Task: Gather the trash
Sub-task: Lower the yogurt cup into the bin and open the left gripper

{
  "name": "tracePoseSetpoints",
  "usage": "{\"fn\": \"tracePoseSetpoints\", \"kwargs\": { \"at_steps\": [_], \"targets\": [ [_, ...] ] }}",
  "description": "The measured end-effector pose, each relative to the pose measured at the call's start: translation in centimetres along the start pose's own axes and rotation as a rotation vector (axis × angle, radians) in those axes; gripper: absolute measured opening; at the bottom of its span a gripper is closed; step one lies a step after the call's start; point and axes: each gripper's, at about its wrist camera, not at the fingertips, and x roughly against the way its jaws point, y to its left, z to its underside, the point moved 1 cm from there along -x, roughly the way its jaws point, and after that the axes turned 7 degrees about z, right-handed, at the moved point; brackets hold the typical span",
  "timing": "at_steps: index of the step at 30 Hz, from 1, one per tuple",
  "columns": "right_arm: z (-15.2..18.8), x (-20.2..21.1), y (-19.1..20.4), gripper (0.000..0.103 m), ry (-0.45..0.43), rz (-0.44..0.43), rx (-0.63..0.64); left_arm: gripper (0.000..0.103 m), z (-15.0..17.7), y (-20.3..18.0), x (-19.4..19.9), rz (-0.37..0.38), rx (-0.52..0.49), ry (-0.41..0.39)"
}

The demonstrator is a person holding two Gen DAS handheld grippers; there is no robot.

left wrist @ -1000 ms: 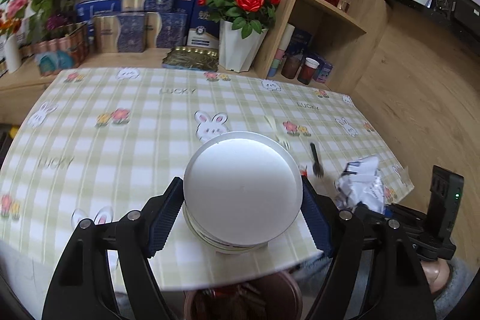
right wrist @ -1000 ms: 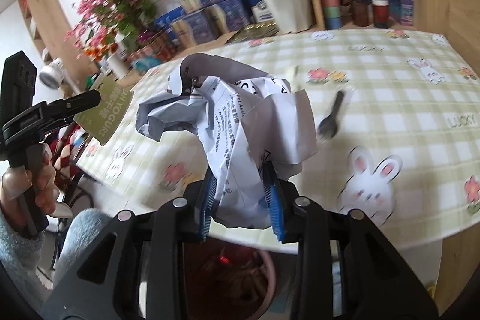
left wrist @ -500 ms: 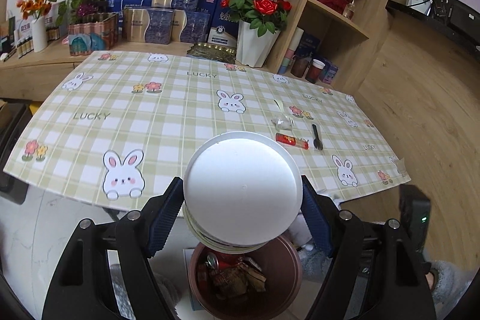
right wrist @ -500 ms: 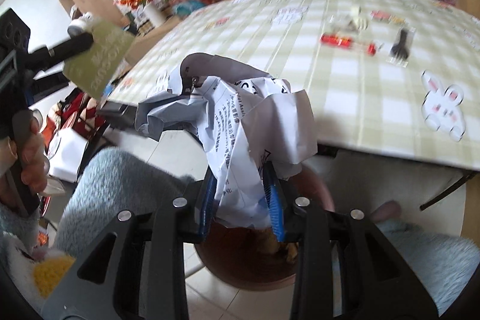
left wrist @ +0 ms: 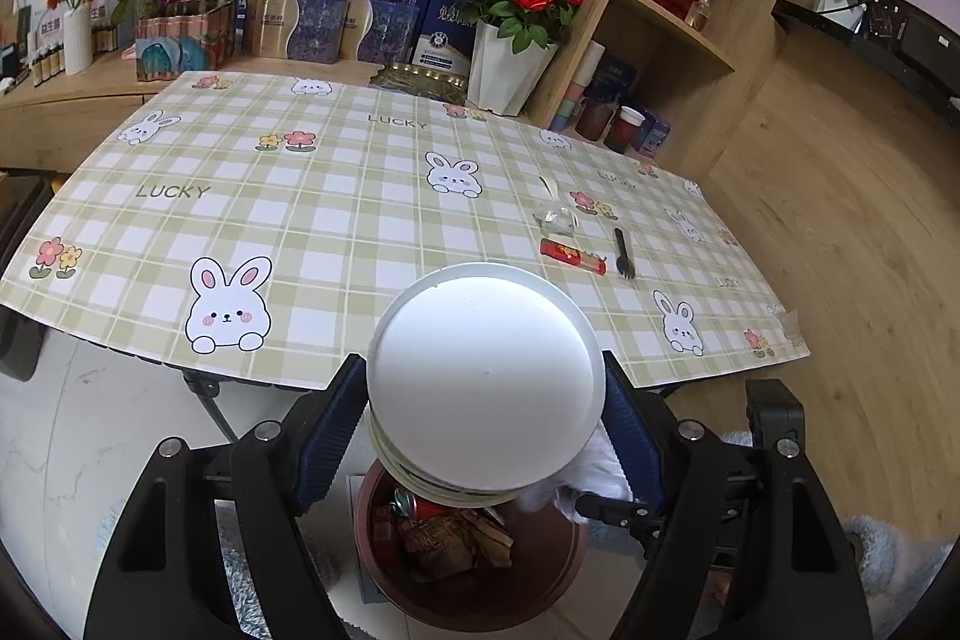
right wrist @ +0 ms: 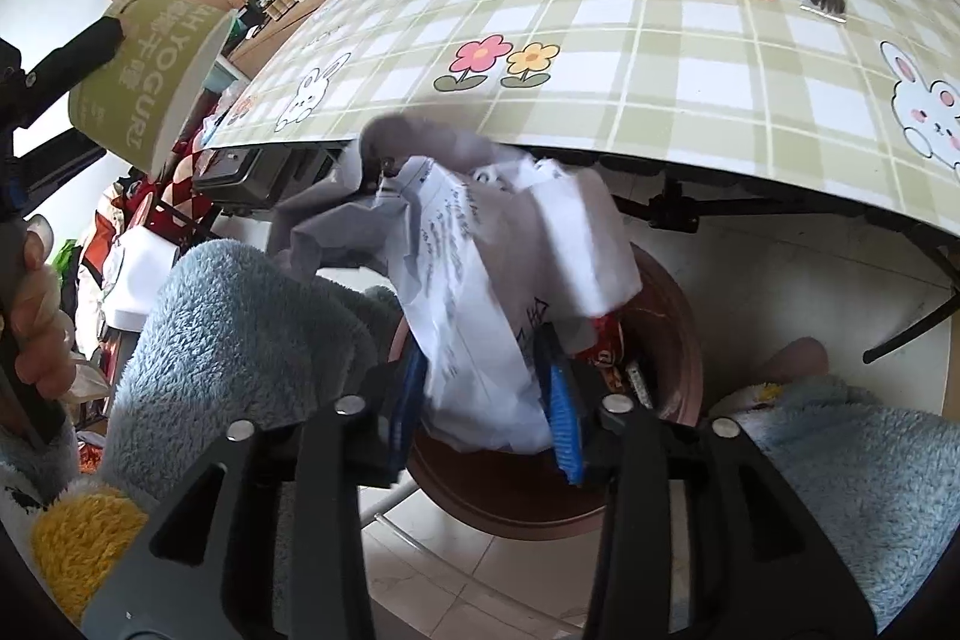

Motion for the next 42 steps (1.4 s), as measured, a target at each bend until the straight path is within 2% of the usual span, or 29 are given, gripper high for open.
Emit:
{"fn": "tracePoseSetpoints", "kwargs": {
  "at_steps": [1, 6, 8, 12, 14, 16, 21, 27, 39, 42],
  "targets": [
    [-0.2, -0.1, 0.0, 0.053, -0.003, 0.001, -0.003, 0.074, 0.1, 0.0, -0.1, 0.001, -0.001, 0.002],
    [-0.6, 0.8, -0.4, 0.063, -0.056, 0.031, -0.010, 0.074, 0.4, 0.3, -0.5, 0.009, -0.006, 0.010],
    [-0.9, 1.7, -0.9, 0.071, -0.104, 0.060, -0.015, 0.074, 0.6, 0.4, -0.8, 0.017, -0.006, 0.017],
    [-1.6, 3.8, -2.2, 0.080, -0.209, 0.133, -0.006, 0.074, 1.3, 0.8, -1.6, 0.048, -0.007, 0.038],
    [-1.7, 4.8, -3.0, 0.091, -0.254, 0.158, -0.012, 0.074, 1.8, 0.8, -2.3, 0.062, -0.018, 0.053],
    [-1.8, 5.6, -3.6, 0.094, -0.302, 0.192, -0.006, 0.074, 2.3, 0.6, -2.9, 0.070, -0.034, 0.067],
    [-1.5, 6.4, -3.8, 0.097, -0.381, 0.271, 0.053, 0.074, 3.8, 0.1, -4.7, 0.073, -0.087, 0.106],
    [-1.2, 5.9, -4.2, 0.097, -0.390, 0.324, 0.046, 0.074, 6.2, -0.4, -7.0, 0.100, -0.115, 0.178],
    [-0.9, 5.3, -5.5, 0.097, -0.374, 0.325, -0.027, 0.074, 8.9, -1.2, -10.4, 0.078, -0.170, 0.323],
    [-0.8, 5.2, -5.5, 0.097, -0.371, 0.323, -0.028, 0.075, 9.1, -1.4, -10.6, 0.079, -0.184, 0.338]
  ]
}}
